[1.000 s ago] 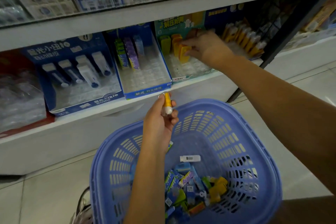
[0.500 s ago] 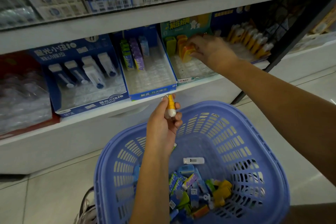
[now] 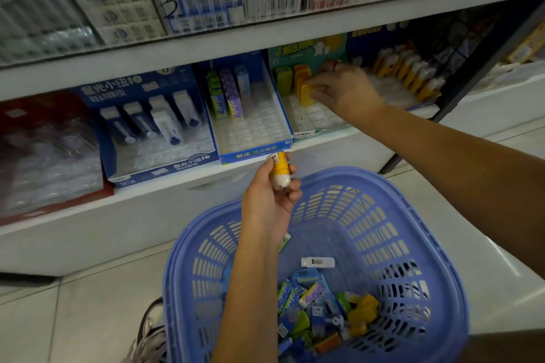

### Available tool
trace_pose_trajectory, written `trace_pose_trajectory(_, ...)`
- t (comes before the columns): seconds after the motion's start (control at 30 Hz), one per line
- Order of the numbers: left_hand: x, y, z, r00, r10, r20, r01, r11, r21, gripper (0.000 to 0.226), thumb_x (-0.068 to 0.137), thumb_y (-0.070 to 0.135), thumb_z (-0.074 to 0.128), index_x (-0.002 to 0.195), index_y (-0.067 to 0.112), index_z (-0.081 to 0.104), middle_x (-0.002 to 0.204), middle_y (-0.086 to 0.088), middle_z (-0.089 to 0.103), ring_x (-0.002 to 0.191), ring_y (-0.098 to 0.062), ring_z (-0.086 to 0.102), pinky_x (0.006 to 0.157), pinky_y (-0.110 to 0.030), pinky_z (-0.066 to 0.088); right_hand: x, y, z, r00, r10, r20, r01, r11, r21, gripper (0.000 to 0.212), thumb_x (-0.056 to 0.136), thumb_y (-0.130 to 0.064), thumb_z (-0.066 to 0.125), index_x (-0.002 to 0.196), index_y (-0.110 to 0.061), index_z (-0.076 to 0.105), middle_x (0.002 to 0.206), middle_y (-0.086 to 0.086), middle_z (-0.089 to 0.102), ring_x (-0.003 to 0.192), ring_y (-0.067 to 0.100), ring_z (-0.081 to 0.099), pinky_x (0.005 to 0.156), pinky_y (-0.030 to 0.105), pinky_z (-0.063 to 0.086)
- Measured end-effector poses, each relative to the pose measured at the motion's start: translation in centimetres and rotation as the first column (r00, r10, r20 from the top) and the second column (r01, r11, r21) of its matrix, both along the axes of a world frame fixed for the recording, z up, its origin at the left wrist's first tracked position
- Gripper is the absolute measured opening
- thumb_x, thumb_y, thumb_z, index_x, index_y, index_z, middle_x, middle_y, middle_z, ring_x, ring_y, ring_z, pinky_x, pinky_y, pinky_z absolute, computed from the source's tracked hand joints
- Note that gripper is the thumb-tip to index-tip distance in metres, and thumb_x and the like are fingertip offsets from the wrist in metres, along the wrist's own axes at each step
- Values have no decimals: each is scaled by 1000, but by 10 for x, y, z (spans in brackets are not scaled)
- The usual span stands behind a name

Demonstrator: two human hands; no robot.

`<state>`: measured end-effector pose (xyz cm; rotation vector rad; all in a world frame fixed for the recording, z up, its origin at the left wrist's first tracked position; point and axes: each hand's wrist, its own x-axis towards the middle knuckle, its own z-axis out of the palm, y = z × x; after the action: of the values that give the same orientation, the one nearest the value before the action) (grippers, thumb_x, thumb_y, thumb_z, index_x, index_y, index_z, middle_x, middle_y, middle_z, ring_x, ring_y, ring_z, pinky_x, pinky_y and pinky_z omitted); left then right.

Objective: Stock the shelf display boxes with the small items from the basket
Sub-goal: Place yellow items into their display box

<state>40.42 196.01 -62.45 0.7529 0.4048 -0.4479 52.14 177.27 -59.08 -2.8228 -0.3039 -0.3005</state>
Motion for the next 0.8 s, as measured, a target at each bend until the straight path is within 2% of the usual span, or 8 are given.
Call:
trace_pose_trajectory(0.07,-1,-2,7,999,25,-23,-25,999,22,29,99,23,41,98,4,64,70,-3,58,50,-11,49,41,-18,39,0,1,4,998,-42,-49,44,998,35,34,90,-25,62,121,-13,64,117,16,59,100,28,60,82,19,39)
trace_pose_trajectory(0.2,-4,-3,13,998,61,-27,-57,986,155,15,96,20,51,97,10,63,74,-3,65,68,-15,56,53,-21,47,-21,7,11,994,4,-108,-7,1000,-26,50,87,-28,65,134,-19,50,132,12,47,100,24,58,87,26,44)
trace_pose_trajectory(0.33,-7,-5,15,998,36,42,-44,974,220,15,94,17,54,98,9,66,87,-4,71,72,-11,65,55,-17,49,-67,21,16,973,136,-185,-89,966,241,37,81,-11,68,114,-23,59,121,1,54,77,15,61,80,26,51)
trace_pose_trajectory(0.4,-5,-9,19,997,64,35,-69,985,156,14,92,13,57,89,5,68,80,-6,73,69,-13,70,55,-19,54,-87,23,23,911,283,-299,-163,915,368,43,77,-5,67,110,-31,58,116,-6,55,84,10,63,73,13,49)
trace_pose_trajectory(0.47,-2,-15,25,996,75,54,-80,991,107,15,90,9,57,85,2,68,80,-10,74,73,-17,72,61,-22,58,-102,23,28,860,397,-321,-291,897,333,54,73,-9,71,116,-37,53,119,-13,47,98,2,55,76,8,45)
trace_pose_trajectory(0.57,4,-24,33,992,66,109,-74,994,78,17,91,7,54,86,1,68,81,-11,74,76,-18,73,67,-23,59,-111,18,32,893,413,-177,-372,901,222,55,75,-20,77,125,-31,54,127,-11,44,103,-1,47,84,10,42)
trace_pose_trajectory(0.63,9,-32,38,988,34,150,-51,992,111,17,93,7,51,90,2,67,78,-7,73,71,-14,71,61,-20,57,-113,11,34,928,370,-49,-356,916,182,46,81,-25,73,125,-24,59,126,-4,50,104,8,53,90,24,47)
trace_pose_trajectory(0.8,26,-57,52,970,-67,233,7,968,251,19,93,11,53,84,6,69,73,-6,73,67,-13,70,55,-20,55,-109,-13,39,930,328,166,-334,943,6,30,87,-23,66,113,-7,65,110,12,61,91,27,63,76,42,54)
